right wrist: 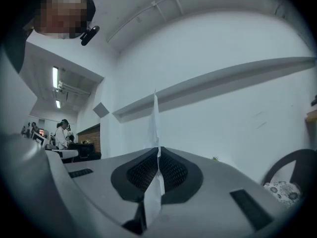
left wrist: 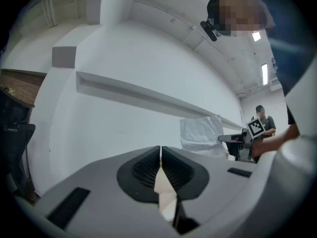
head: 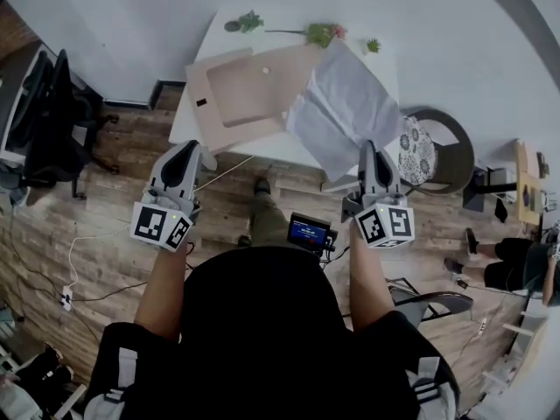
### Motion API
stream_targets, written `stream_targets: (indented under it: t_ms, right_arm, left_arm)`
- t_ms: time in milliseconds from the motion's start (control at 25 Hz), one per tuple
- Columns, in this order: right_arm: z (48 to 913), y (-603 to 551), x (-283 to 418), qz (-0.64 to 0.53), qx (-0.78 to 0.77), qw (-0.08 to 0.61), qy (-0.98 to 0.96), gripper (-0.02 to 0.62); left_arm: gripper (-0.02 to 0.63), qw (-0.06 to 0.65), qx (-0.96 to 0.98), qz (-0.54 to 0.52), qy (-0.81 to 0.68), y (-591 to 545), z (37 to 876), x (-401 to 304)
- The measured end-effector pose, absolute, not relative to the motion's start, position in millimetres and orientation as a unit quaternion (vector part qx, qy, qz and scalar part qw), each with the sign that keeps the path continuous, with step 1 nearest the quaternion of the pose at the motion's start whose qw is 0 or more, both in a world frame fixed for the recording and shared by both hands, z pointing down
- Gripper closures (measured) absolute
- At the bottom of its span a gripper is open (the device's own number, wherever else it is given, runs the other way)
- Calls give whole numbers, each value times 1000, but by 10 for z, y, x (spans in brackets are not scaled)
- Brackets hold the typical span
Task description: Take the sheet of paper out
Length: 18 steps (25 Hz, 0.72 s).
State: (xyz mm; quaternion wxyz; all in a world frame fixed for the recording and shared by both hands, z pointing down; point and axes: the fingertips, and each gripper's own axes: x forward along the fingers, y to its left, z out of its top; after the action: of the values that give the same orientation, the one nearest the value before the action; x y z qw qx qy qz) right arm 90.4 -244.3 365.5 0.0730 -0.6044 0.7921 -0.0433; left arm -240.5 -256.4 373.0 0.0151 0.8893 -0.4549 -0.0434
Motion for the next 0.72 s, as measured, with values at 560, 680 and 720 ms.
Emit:
stream_targets:
  t_ms: [560, 680, 720]
  right_arm:
    - [3773, -1358, 1335, -37, -605, 63, 793, 578]
    - [3800, -1092, 1470, -40, -596, 61, 800, 578]
    - [3816, -993, 1518, -42, -591, 60, 803, 578]
  left_arm:
    - [593, 37, 892, -36, -450, -1538, 3891, -1762]
    - [592, 34, 889, -30, -455, -1298, 3875, -1571]
    - [593, 36, 888, -28, -457, -1214, 3881, -1505]
